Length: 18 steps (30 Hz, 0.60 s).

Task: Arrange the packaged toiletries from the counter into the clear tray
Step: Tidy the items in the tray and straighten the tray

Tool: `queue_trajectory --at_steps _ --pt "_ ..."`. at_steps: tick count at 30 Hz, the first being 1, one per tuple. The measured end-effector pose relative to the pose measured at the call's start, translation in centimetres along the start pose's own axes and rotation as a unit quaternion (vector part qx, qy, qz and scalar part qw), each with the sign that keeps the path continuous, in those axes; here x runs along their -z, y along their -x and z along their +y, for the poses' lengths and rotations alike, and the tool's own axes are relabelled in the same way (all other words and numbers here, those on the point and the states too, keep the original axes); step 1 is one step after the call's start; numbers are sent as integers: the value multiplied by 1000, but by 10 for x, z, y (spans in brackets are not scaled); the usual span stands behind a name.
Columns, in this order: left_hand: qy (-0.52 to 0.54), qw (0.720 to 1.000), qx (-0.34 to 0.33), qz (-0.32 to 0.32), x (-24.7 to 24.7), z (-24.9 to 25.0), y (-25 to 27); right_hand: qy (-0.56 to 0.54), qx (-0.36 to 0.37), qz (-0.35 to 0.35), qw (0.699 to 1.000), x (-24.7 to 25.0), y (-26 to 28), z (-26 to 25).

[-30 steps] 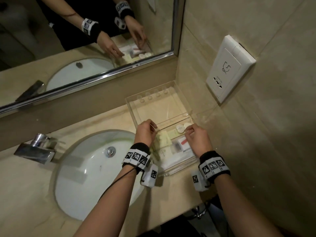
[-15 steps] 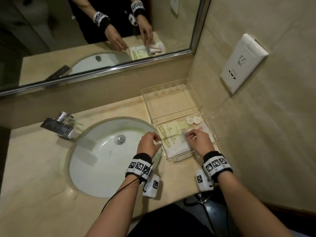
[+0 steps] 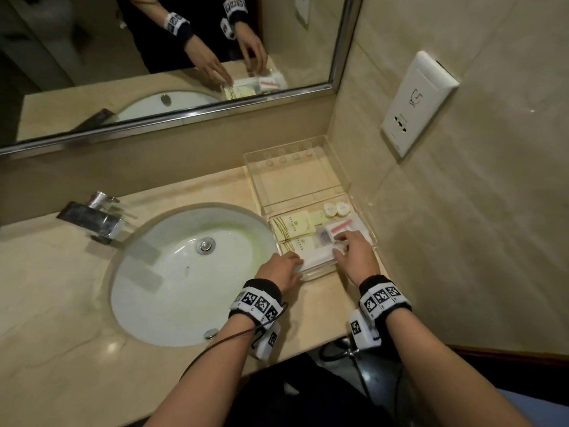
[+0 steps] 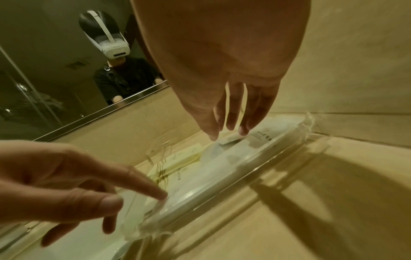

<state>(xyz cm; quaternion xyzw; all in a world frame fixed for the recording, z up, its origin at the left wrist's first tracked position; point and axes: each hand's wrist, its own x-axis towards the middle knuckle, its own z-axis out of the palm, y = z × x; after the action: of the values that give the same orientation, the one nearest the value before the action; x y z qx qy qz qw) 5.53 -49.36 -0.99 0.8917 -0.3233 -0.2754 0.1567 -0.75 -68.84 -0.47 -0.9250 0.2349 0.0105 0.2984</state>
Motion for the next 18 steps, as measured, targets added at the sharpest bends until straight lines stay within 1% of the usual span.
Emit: queue_trajectory --at_steps 2,4,7,9,13,16,18 --pt "-7 1000 4 -5 1 0 -1 5 10 24 1000 4 -9 2" --pt "5 1000 6 17 4 1 -3 12 8 32 999 5 -19 5" --pt "36 996 23 81 12 6 -12 36 3 2 999 3 -30 10" --pt "48 993 27 100 14 11 -19 40 -5 -8 999 0 -34 11" --pt "85 993 27 75 11 28 -36 51 8 -2 999 -7 -34 15" --pt "133 989 47 49 6 41 -46 76 17 12 997 -8 -34 16" --pt "164 984 62 40 4 49 -51 84 18 3 996 -5 -36 16"
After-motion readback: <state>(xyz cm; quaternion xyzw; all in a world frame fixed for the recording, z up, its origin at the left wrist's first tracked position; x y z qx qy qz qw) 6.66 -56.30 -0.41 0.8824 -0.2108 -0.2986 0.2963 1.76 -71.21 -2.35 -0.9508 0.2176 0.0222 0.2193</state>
